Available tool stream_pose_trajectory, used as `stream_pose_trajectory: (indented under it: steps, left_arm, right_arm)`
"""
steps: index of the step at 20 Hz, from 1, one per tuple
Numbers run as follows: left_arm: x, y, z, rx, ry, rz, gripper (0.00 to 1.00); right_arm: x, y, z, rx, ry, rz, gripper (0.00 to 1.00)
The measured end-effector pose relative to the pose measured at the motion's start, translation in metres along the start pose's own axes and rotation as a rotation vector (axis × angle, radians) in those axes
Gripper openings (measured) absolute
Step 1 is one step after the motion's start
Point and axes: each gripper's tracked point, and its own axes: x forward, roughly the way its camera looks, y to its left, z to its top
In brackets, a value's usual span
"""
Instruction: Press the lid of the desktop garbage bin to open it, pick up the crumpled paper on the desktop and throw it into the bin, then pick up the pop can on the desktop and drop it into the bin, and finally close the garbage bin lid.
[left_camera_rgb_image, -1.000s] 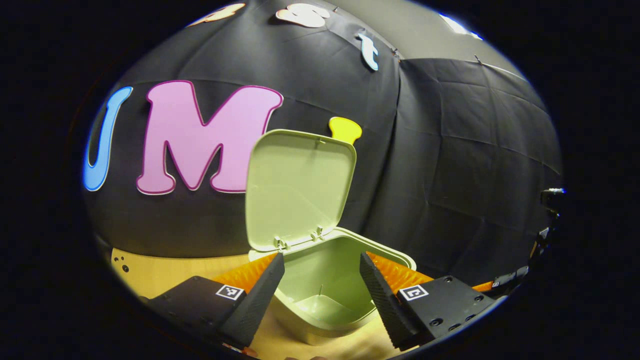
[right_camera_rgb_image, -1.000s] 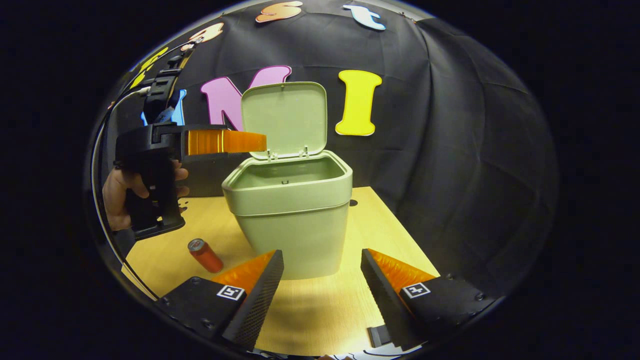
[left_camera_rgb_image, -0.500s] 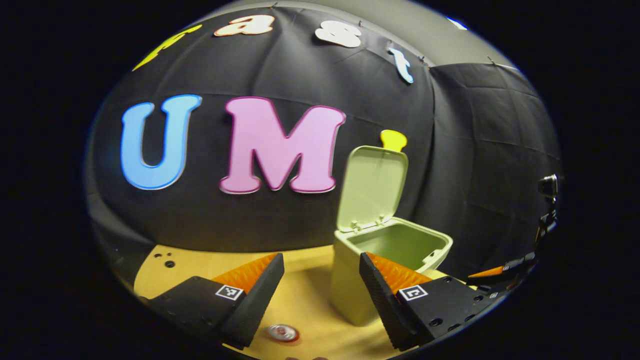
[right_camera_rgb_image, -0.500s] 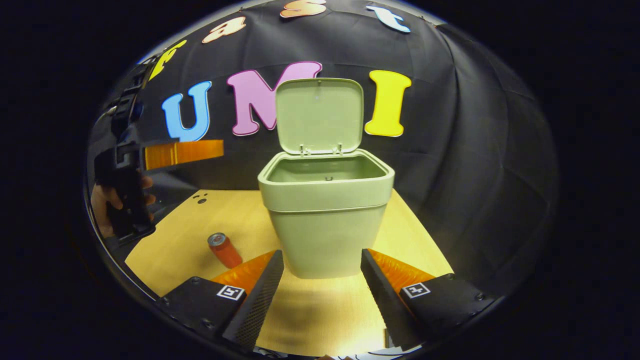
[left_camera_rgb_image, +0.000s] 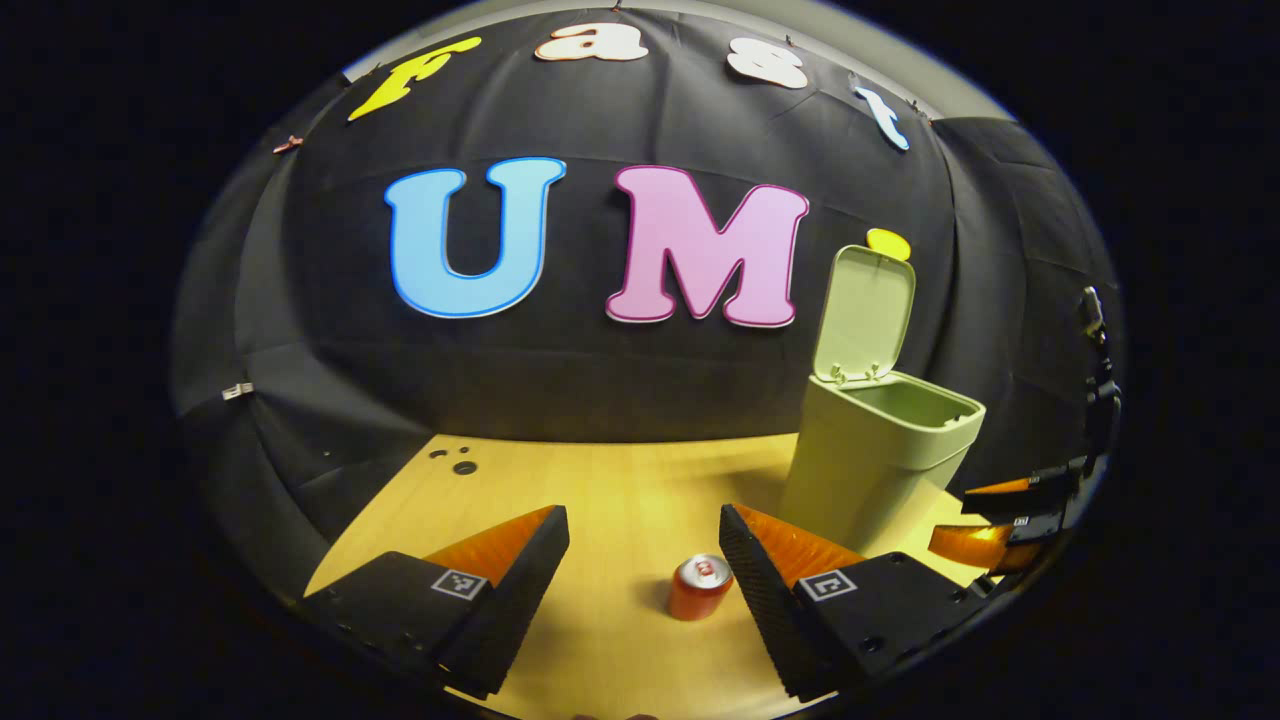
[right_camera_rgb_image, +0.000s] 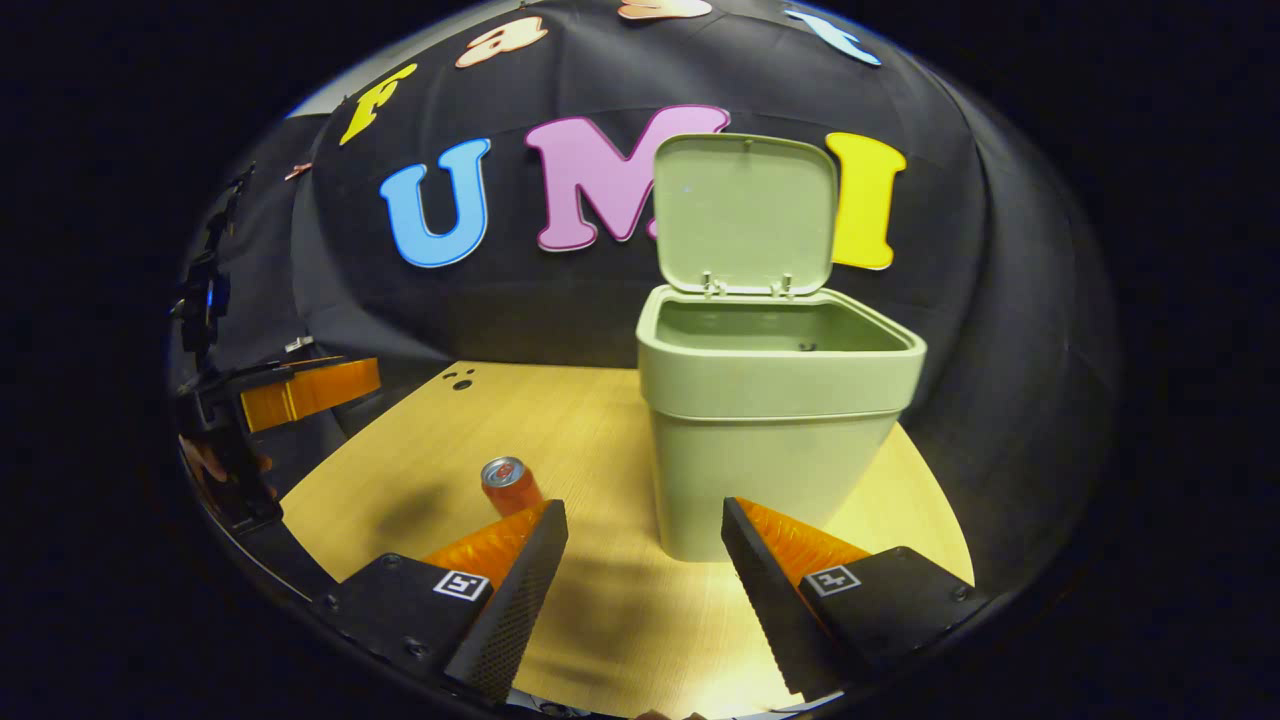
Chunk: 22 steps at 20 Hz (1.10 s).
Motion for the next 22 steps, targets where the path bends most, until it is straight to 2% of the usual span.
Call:
stream_pose_trajectory:
  steps: [9, 13, 22]
  left_arm:
    - [-0.061, 0.046, -0.047, -0.058, 0.081, 0.131, 0.97]
    - [-0.071, 0.055, -0.057, -0.044, 0.113, 0.163, 0.97]
    - [-0.072, 0.066, -0.075, -0.099, 0.163, 0.215, 0.98]
  right_arm:
    - [0.056, 0.051, -0.011, -0.116, 0.003, 0.122, 0.98]
    - [0.080, 0.073, -0.030, -0.151, 0.031, 0.172, 0.98]
    - [0.127, 0.112, -0.081, -0.198, 0.106, 0.247, 0.99]
